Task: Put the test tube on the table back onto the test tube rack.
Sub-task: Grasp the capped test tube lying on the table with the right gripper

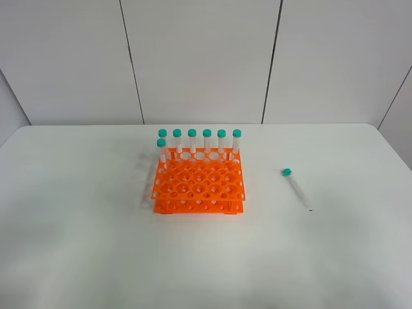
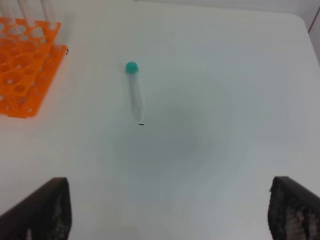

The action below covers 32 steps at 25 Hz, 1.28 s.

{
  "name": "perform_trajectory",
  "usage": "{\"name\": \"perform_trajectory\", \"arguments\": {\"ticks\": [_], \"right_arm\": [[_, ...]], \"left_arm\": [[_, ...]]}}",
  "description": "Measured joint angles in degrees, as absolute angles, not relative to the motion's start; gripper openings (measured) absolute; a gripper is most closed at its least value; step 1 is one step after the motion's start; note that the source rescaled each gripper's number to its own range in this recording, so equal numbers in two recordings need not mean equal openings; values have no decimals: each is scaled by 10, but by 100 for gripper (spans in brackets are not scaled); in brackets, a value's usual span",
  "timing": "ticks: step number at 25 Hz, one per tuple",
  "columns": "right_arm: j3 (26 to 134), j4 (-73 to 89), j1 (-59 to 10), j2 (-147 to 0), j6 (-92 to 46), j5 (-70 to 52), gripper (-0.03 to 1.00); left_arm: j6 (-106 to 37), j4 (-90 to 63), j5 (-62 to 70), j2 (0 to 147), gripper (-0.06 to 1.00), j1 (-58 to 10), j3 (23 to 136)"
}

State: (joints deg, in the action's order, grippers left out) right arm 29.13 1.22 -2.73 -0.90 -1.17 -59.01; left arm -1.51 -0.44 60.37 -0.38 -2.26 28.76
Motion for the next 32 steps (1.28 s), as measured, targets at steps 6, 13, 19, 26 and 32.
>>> {"name": "perform_trajectory", "arguments": {"ticks": [6, 13, 19, 26, 32], "right_arm": [[409, 11, -27, -210, -8, -573, 97], [556, 26, -27, -512, -8, -570, 100], [643, 28, -27, -725, -11, -571, 100], [758, 40, -27, -975, -55, -556, 100], [772, 44, -56, -1041, -79, -543, 100]], "left_arm": [[-15, -4, 604, -4, 98, -23, 288], [-15, -4, 604, -4, 98, -23, 288], [-15, -4, 604, -4, 98, -23, 288], [-15, -4, 604, -4, 98, -23, 288], [-15, -4, 604, -4, 98, -23, 288]]}}
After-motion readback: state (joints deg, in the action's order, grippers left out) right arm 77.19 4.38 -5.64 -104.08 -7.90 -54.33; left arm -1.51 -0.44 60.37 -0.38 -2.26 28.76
